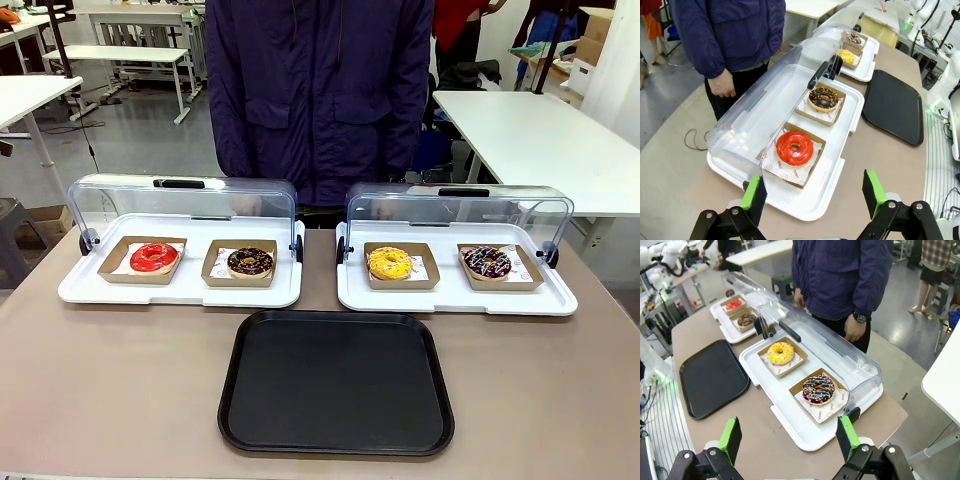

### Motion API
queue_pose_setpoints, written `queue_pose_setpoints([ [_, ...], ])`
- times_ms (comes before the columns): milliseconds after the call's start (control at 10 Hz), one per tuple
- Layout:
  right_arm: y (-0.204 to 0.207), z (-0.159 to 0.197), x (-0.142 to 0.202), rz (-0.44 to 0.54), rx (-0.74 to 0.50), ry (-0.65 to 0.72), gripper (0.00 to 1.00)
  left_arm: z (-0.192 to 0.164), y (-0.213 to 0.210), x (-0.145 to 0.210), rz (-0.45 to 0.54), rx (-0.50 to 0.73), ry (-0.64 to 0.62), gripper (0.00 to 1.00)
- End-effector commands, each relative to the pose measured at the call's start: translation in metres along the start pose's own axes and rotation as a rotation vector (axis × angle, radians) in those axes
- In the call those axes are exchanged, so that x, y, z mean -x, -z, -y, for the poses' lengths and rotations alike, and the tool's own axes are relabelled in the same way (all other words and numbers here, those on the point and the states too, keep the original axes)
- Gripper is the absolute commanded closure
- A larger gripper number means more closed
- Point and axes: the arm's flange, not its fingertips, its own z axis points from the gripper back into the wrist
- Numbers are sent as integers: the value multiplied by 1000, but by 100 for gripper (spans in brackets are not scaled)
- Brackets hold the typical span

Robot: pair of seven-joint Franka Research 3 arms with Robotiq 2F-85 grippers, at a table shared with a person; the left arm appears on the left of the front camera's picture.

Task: Move the first donut from the left to the tray.
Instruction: Pick up the Paper togo box containing the Donut indicated by the person and place it on the Handle tray.

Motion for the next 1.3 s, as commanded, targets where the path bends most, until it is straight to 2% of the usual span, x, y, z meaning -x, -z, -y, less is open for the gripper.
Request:
queue_pose_setpoints([
  [0, 0, 1, -1, 20, -3, -20, 0, 1, 0, -1, -3, 2, 3, 0],
  [1200, 0, 1, -1, 20, -3, -20, 0, 1, 0, -1, -3, 2, 3, 0],
])
